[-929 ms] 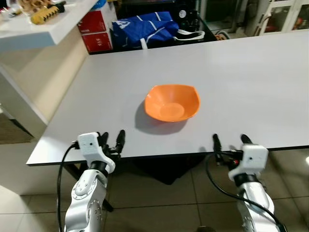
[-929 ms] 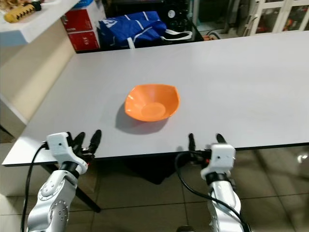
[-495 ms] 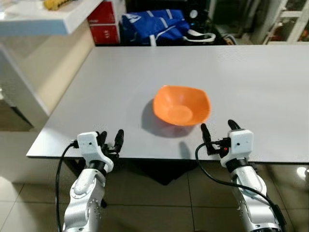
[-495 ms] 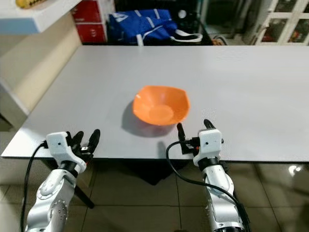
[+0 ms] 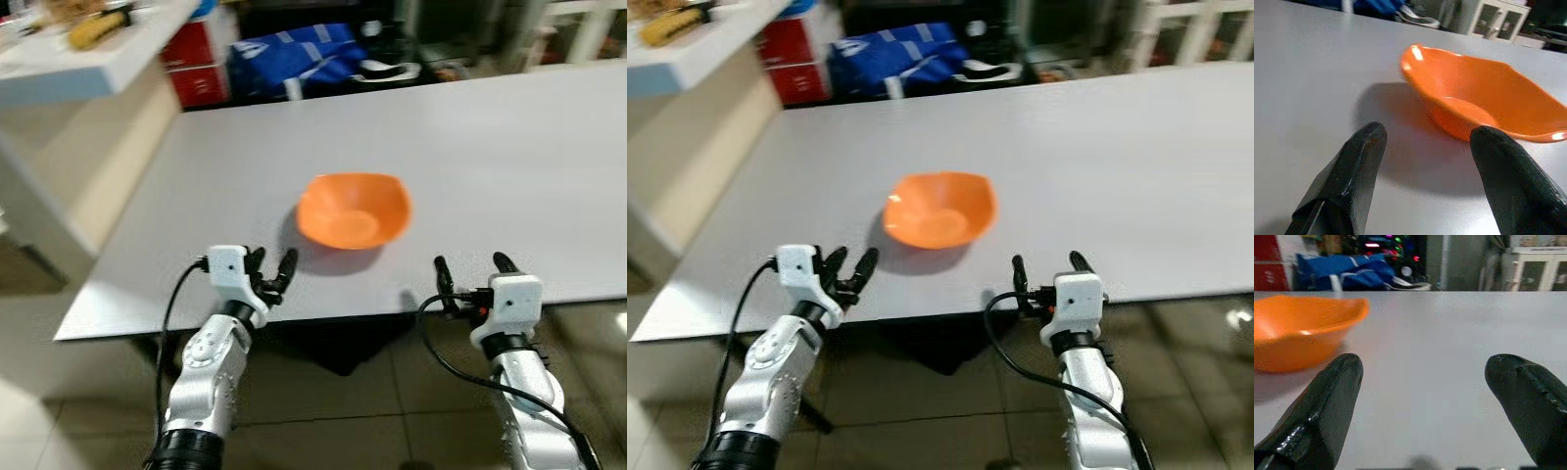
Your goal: Setting the table
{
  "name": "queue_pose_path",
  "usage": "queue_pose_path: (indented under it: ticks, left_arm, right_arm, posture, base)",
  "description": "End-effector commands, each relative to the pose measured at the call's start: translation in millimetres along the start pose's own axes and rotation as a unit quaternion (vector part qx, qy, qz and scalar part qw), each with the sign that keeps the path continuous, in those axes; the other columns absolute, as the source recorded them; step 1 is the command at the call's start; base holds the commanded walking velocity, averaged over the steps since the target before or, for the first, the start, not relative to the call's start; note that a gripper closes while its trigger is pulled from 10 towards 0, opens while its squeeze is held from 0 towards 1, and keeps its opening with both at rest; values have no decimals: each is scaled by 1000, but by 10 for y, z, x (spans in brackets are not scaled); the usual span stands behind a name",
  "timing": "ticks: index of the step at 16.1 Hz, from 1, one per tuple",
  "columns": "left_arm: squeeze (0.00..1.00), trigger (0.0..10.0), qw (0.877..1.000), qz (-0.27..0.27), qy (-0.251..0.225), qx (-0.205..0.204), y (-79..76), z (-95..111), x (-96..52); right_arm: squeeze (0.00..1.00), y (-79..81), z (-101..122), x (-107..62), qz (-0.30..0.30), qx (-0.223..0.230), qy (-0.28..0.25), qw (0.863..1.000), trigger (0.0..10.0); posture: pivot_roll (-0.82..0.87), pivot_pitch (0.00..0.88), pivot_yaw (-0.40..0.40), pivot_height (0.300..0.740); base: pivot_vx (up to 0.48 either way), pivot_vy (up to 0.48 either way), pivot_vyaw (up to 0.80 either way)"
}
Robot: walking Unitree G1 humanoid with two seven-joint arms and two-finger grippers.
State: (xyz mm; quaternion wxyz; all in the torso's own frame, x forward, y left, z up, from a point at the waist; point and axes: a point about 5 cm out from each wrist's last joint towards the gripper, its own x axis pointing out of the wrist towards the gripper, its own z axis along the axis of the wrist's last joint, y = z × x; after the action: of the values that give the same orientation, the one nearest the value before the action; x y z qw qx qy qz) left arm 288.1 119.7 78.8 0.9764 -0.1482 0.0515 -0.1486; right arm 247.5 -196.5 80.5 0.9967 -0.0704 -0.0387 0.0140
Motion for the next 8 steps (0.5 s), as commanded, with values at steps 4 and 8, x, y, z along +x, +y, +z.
queue_pose_path:
  ticks: [4,8]
  left_arm:
    - [0,10000,999,26,-26,14,42,91,5]
    - [0,10000,996,59,-52,38,128,177,-119]
  right_arm:
    - [0,-101,37,22,-8,2,-1,1000,10000]
    - [0,-108,3,77,7,28,6,1000,10000]
  posture:
    - [-387,1,148,736]
    - [-335,3,115,736]
  base:
    - [0,0,0]
    - [0,0,0]
